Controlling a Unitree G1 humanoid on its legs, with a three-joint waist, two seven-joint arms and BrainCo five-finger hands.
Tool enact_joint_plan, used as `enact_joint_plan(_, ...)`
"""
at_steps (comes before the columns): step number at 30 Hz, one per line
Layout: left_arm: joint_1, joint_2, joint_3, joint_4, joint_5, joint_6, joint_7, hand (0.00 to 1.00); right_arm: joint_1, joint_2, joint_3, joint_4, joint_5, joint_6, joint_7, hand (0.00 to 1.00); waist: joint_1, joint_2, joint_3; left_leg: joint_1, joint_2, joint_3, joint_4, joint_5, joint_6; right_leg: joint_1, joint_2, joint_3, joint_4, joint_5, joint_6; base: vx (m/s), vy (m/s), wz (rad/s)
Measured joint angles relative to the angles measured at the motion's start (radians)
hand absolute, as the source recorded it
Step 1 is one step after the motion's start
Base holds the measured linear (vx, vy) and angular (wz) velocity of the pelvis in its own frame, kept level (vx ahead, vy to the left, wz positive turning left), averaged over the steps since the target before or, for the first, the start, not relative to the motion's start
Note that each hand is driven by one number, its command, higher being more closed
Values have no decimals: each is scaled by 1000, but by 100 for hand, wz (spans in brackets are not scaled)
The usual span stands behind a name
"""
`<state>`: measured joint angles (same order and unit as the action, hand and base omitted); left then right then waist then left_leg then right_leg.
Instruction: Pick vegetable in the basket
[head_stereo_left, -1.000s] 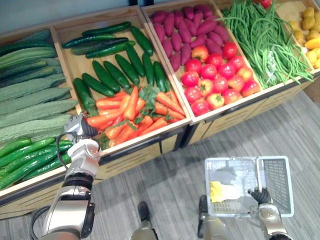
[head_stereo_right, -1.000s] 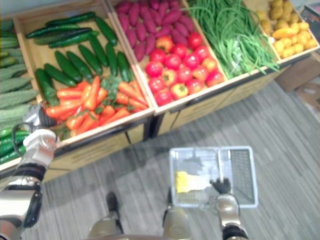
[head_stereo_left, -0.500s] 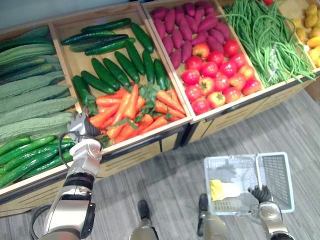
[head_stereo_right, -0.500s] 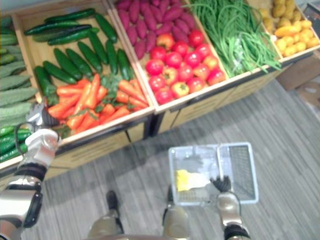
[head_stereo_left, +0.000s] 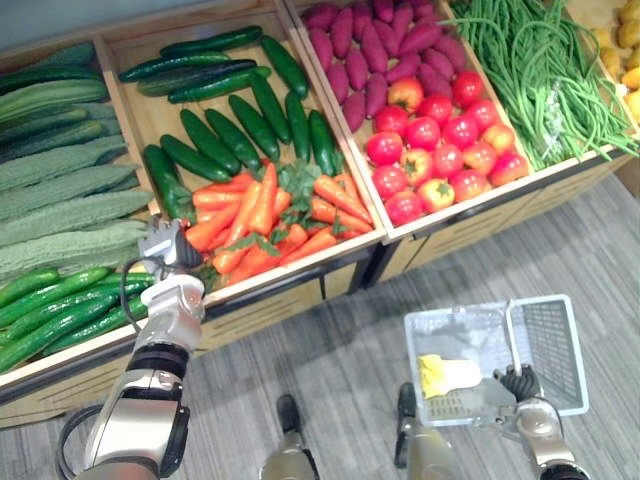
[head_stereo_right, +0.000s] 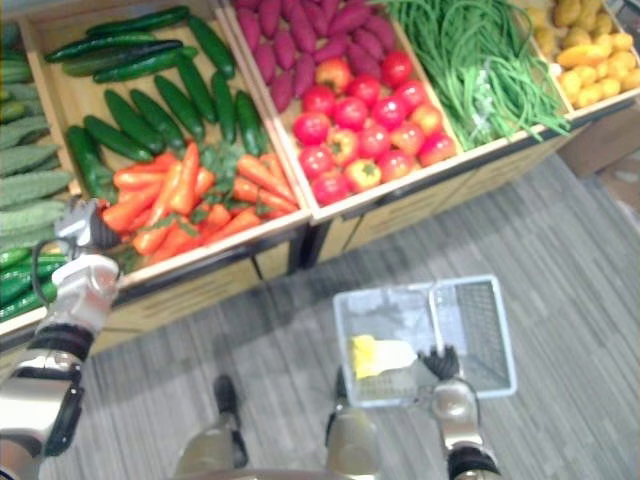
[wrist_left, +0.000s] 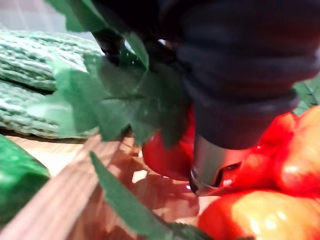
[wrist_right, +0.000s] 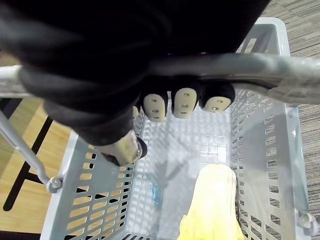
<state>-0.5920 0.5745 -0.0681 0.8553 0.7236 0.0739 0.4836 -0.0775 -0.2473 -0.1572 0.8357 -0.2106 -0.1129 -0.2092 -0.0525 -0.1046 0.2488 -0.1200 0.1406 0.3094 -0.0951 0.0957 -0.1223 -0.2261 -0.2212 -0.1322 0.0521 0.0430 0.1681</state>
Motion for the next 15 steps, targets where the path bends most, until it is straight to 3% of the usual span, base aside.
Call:
enact_joint_plan(6,-1,-3,-16,-84,7,0,-8,0,-1,0,0,-5,-9,-1,-1,100,-1,3,3,0,-1,1,0,0,0,-1,0,0,0,0,0,0,0,0)
enact_joint_plan(7,-2,-3,-24,-98,12,0,-8,100,0,0,0,-5,-9,-1,-1,100,-1,4,4,0,-1,1,0,0,0,-1,0,0,0,0,0,0,0,0)
enact_joint_plan(15,-4,-18,-46,-98,38,-1,-11,100,-1,0,0,-6,-9,0,-1,100,-1,5,5,-1,-1,0,0,0,0,-1,0,-2,0,0,0,0,0,0)
